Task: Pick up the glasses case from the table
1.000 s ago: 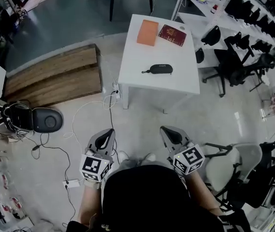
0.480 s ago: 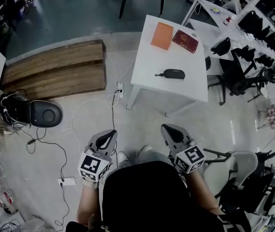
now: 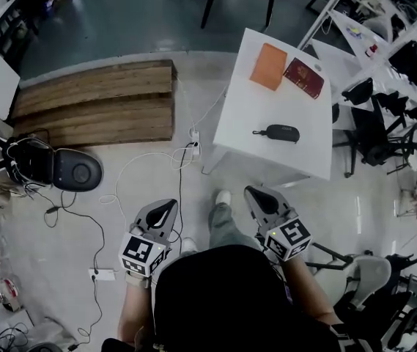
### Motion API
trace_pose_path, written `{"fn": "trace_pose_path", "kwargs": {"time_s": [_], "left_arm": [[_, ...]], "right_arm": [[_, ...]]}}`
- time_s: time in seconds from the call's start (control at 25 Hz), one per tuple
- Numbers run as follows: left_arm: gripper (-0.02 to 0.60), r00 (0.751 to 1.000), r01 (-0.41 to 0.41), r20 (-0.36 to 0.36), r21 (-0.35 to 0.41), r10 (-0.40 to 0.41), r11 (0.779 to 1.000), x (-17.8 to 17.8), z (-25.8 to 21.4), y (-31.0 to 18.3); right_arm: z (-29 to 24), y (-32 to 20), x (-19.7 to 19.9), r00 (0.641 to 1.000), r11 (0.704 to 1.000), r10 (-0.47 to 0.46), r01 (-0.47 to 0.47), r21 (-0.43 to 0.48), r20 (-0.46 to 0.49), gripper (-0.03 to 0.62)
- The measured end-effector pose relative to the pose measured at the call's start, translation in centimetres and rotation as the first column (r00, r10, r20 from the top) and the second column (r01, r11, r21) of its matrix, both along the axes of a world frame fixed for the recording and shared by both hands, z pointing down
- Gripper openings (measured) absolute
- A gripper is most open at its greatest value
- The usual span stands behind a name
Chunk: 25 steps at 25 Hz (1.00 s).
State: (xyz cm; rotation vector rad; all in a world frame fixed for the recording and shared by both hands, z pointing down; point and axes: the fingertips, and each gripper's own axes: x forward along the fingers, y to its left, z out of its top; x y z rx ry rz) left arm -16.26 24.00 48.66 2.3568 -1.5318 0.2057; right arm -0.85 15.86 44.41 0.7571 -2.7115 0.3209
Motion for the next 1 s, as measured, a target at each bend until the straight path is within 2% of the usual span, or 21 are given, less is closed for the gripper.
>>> {"fn": "trace_pose_path", "kwargs": {"time_s": [0.2, 0.44, 0.72, 0.88, 1.0], "left_arm": [[0.017, 0.999, 0.046, 0.006, -0.027, -0.046, 0.999, -0.3, 0.1, -7.0], [0.017, 0.998, 0.057, 0.02, -0.048, -0.056, 0.997, 1.3, -0.5, -15.6], [0.017, 0.999, 0.035, 0.036, -0.072, -0.032, 0.997, 5.2, -0.5, -24.7], [0.017, 0.999, 0.017, 0.037, -0.086, -0.014, 0.996, 7.5, -0.2, -28.5], [0.017, 0.999, 0.002, 0.033, -0.095, 0.001, 0.995, 9.3, 0.1, -30.5]], "right_arm": [[0.6, -7.2, -0.6, 0.999, 0.999, -0.046, 0.047, -0.017, 0.014, 0.028], [1.0, -16.2, 0.5, 0.997, 0.996, -0.077, 0.078, -0.046, 0.018, 0.028], [3.0, -25.3, 5.2, 0.998, 0.995, -0.067, 0.067, -0.072, -0.006, 0.029], [5.1, -28.5, 8.2, 0.996, 0.992, -0.081, 0.076, -0.1, -0.04, 0.034], [6.8, -30.2, 10.2, 0.992, 0.989, -0.098, 0.088, -0.118, -0.081, 0.068]]}}
